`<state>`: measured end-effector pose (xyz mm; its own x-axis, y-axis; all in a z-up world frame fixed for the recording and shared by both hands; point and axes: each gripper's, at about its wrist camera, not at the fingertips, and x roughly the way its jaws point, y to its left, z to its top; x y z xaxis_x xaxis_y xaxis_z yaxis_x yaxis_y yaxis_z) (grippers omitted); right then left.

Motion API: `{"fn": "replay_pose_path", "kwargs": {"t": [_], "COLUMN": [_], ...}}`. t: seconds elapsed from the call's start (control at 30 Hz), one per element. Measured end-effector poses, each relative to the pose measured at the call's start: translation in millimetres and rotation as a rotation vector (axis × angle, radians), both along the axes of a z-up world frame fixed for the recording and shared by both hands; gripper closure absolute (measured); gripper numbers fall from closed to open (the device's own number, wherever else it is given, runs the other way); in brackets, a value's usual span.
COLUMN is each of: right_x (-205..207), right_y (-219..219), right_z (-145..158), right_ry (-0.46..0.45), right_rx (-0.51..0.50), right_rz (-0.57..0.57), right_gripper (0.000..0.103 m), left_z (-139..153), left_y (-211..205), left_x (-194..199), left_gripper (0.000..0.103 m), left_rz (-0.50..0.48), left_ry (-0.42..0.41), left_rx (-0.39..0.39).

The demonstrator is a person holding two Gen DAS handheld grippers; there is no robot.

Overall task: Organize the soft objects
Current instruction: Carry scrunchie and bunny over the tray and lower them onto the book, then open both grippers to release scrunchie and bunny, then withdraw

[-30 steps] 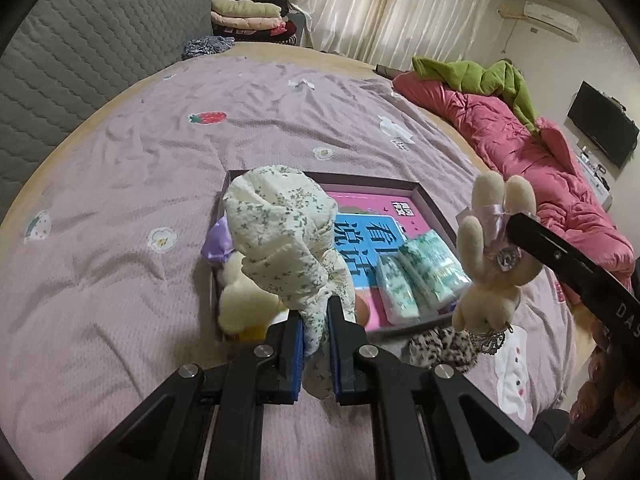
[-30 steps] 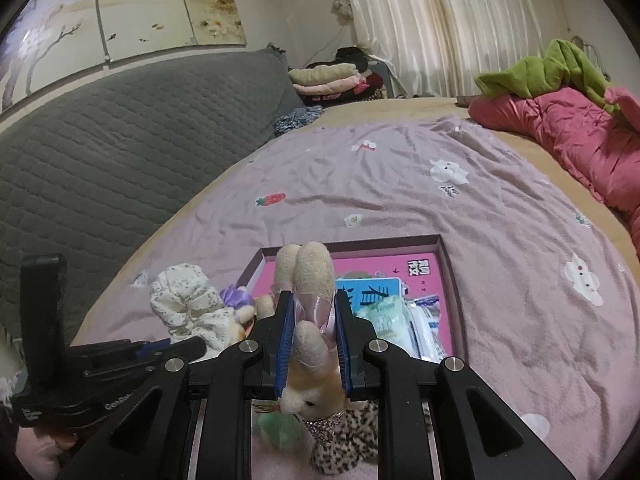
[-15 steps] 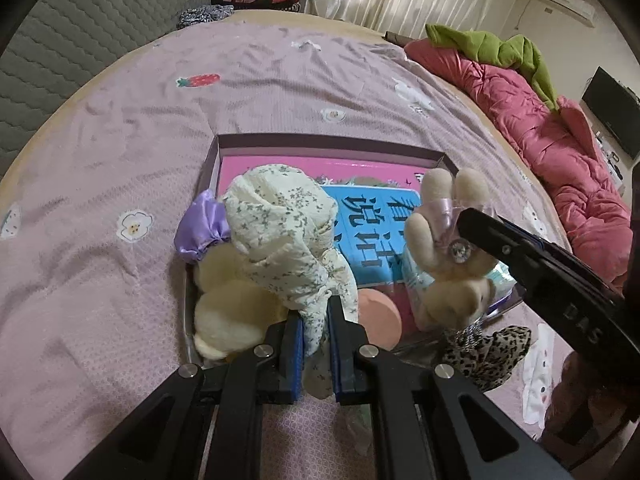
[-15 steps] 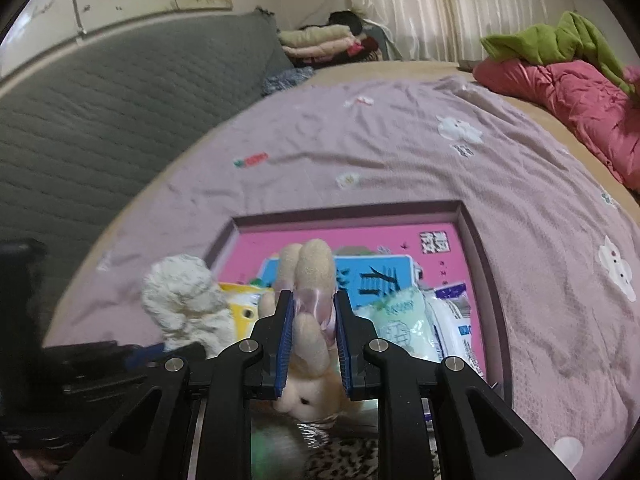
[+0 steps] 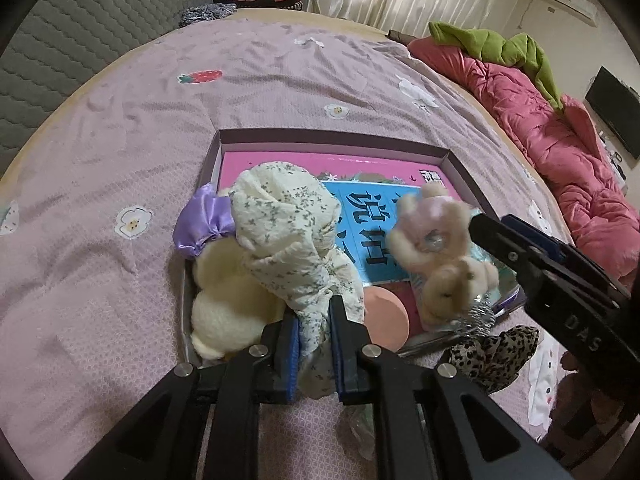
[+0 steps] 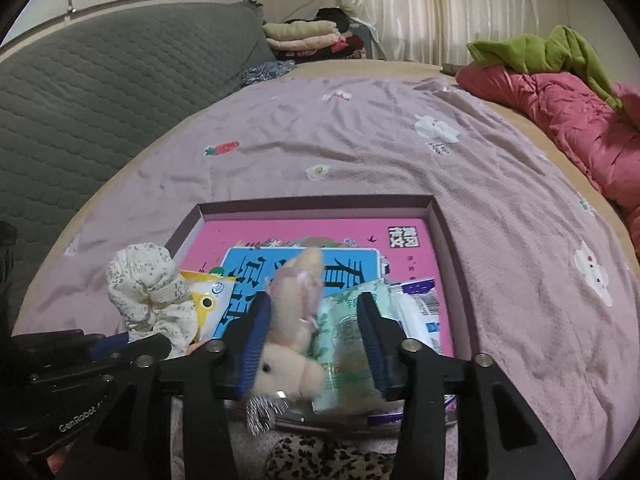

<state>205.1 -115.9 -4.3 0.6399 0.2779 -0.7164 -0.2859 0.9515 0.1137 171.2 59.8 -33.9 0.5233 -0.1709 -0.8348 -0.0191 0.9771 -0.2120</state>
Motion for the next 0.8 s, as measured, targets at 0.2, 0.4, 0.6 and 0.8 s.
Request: {"fn": "replay_pose_path", "kwargs": {"t": [0.2,0.4,0.6,0.8], "right_x": [-10.5,-25.3,-41.3,-56.3], "right_y": [-12.0,-21.3,-34.5,-51.1], "right_z": [15.9,34.0,49.5,57.8], "right_ry": [-0.009,-0.039,-0.065,-0.075], "right_rx": [0.022,0.026,0.035,0.043], "right_rz": [-0.019,-0.027,-0.044,-0.071], "right_gripper": [0.05,0.049,0.044,0.041], "left_z": [3.8,13.7,27.5,43.3], "left_y": [2.3,5.0,7.1,10.5], "left_x": [-2.9,-8.5,-14.1,-25.1], "left_gripper": [0.085,0.06,0.047,0.046], "left_rz": [0.012,0.021,0.044,0.052], "left_ry": [0.006,-0.017,-0.046,-0.079], "left_rx": [-0.01,-0.02,0.008,-0.011]}}
